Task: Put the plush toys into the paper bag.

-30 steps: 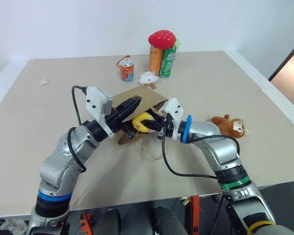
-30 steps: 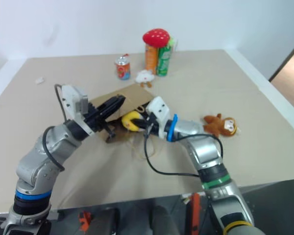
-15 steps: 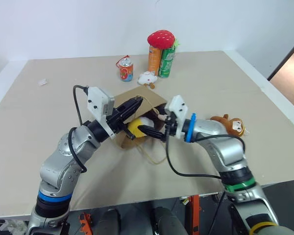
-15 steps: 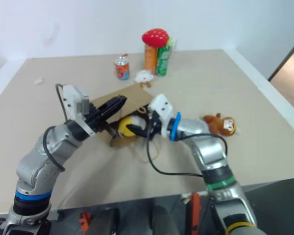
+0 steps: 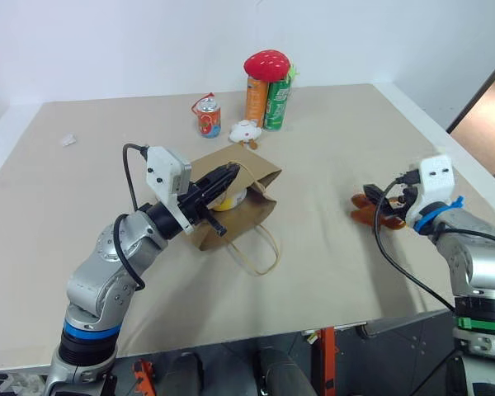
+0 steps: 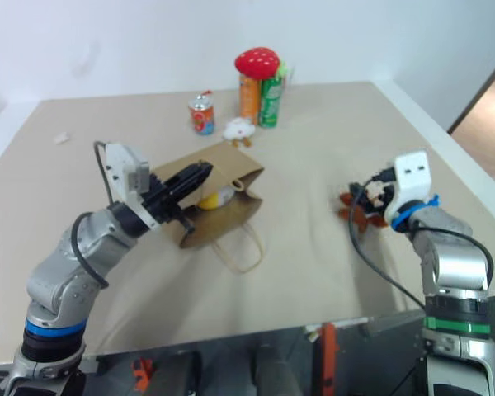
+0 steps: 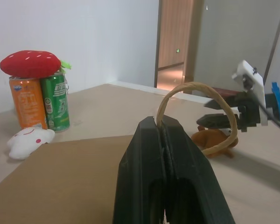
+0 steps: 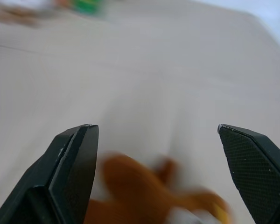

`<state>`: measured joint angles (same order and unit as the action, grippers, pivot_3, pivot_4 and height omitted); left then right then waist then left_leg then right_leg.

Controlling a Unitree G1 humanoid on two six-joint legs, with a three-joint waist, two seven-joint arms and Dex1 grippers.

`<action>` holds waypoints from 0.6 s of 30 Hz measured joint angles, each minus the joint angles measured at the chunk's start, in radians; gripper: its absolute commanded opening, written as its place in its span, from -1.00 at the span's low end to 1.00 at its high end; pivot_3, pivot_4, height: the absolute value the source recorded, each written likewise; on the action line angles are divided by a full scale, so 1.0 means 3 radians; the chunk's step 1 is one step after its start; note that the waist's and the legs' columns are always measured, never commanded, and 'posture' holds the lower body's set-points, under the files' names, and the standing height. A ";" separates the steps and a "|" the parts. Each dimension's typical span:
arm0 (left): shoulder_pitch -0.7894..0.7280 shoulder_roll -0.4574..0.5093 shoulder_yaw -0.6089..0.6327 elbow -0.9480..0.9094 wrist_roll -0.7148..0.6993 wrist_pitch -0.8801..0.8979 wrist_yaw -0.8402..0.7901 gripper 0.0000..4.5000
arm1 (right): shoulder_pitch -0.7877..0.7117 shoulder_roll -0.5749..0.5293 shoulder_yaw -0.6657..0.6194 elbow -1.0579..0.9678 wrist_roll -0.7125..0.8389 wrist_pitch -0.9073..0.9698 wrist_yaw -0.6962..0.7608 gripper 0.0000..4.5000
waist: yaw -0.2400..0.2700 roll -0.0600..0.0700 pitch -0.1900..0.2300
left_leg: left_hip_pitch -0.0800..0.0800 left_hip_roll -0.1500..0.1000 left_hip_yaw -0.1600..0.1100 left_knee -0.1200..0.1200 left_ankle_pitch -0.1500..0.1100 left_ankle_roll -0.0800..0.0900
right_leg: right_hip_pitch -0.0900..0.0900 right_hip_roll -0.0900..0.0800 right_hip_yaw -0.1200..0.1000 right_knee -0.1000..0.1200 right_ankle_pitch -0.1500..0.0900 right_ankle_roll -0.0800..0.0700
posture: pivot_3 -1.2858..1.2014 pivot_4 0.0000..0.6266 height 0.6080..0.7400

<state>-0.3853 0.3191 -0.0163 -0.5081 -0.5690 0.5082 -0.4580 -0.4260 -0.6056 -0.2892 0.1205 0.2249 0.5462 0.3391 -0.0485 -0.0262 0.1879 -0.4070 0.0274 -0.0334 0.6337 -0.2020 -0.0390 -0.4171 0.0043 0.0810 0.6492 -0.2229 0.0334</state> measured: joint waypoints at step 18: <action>0.0000 -0.0010 -0.0025 0.0019 0.0009 0.0000 -0.0014 -1.00 | 0.0206 -0.0053 0.0066 0.0018 -0.0026 0.0115 0.0135 -0.67 | 0.0014 -0.0015 -0.0009 | 0.0009 -0.0005 0.0005 0.0008 0.0000 0.0000 | 0.0017 0.0000 0.0012 -0.0007 0.0001 0.0006 | 0.03 -0.52 1.00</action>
<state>-0.3854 0.3160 -0.0237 -0.5023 -0.5663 0.5081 -0.4622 -0.3641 -0.6214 -0.2695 0.1259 0.2172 0.5807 0.3797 -0.0442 -0.0307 0.1851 -0.4042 0.0259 -0.0320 0.6361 -0.2020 -0.0389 -0.4119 0.0042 0.0847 0.6469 -0.2225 0.0352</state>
